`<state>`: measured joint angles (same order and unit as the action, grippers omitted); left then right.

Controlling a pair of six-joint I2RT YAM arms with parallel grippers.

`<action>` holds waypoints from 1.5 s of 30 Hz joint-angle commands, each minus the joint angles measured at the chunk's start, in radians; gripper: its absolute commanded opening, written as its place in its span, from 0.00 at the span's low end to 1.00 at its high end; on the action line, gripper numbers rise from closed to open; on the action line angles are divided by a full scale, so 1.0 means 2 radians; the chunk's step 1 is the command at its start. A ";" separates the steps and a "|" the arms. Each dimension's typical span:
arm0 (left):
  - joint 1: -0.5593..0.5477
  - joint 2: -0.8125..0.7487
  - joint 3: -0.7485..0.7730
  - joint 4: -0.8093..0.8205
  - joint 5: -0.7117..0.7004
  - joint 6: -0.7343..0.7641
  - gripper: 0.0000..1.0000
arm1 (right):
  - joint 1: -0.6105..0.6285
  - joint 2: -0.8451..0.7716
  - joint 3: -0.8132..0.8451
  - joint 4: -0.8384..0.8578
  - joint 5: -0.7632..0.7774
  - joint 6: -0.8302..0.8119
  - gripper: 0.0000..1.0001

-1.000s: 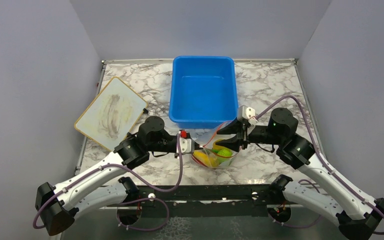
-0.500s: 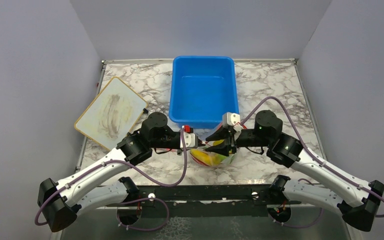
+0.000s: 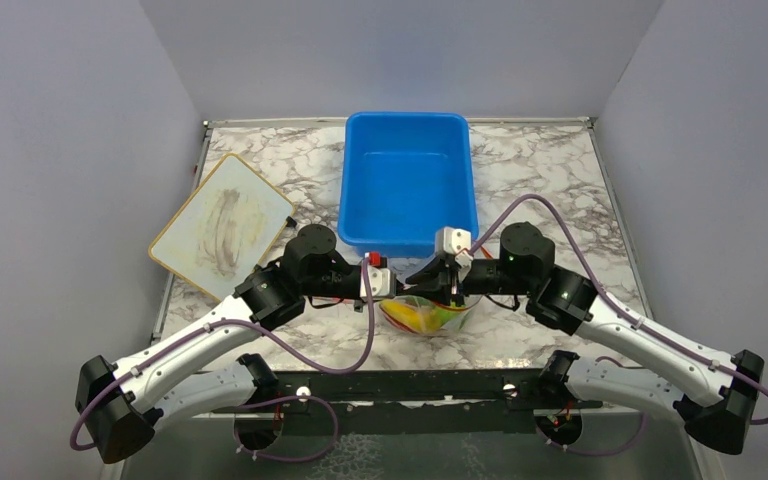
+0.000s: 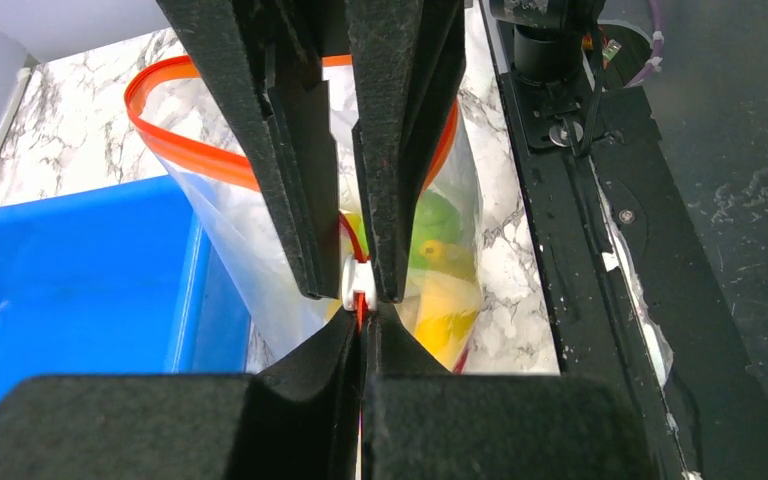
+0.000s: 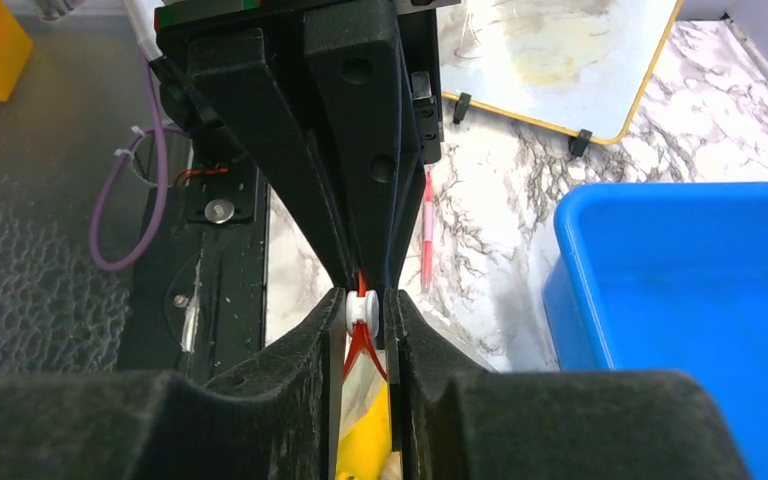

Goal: Place the food in the zip-top bag and seal the zipper
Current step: Zip the zipper food storage bag at the center of the board.

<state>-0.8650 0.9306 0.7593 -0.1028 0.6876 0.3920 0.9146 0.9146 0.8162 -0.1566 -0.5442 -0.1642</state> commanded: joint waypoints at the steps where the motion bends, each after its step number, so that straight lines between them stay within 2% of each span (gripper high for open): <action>1: 0.002 -0.005 0.016 0.000 0.023 0.006 0.00 | 0.005 -0.002 0.000 0.000 0.023 -0.013 0.16; 5: 0.001 -0.012 0.014 -0.003 0.023 0.015 0.00 | 0.005 -0.006 0.001 -0.016 0.024 -0.025 0.01; 19: 0.002 -0.044 -0.002 -0.010 0.014 0.063 0.00 | 0.005 -0.052 0.000 -0.099 0.072 -0.060 0.01; 25: 0.002 -0.055 0.007 -0.046 -0.013 0.087 0.00 | 0.005 -0.063 0.001 -0.113 0.087 -0.070 0.01; 33: 0.002 -0.068 0.024 -0.099 -0.058 0.118 0.00 | 0.005 -0.066 0.020 -0.152 0.144 -0.096 0.01; 45: 0.002 -0.090 0.020 -0.117 -0.090 0.128 0.00 | 0.005 -0.071 0.058 -0.206 0.177 -0.134 0.01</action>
<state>-0.8642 0.7853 0.7620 -0.2958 0.5541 0.6258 0.9283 0.7891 0.8783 -0.4805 -0.2920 -0.3817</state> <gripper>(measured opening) 0.011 0.048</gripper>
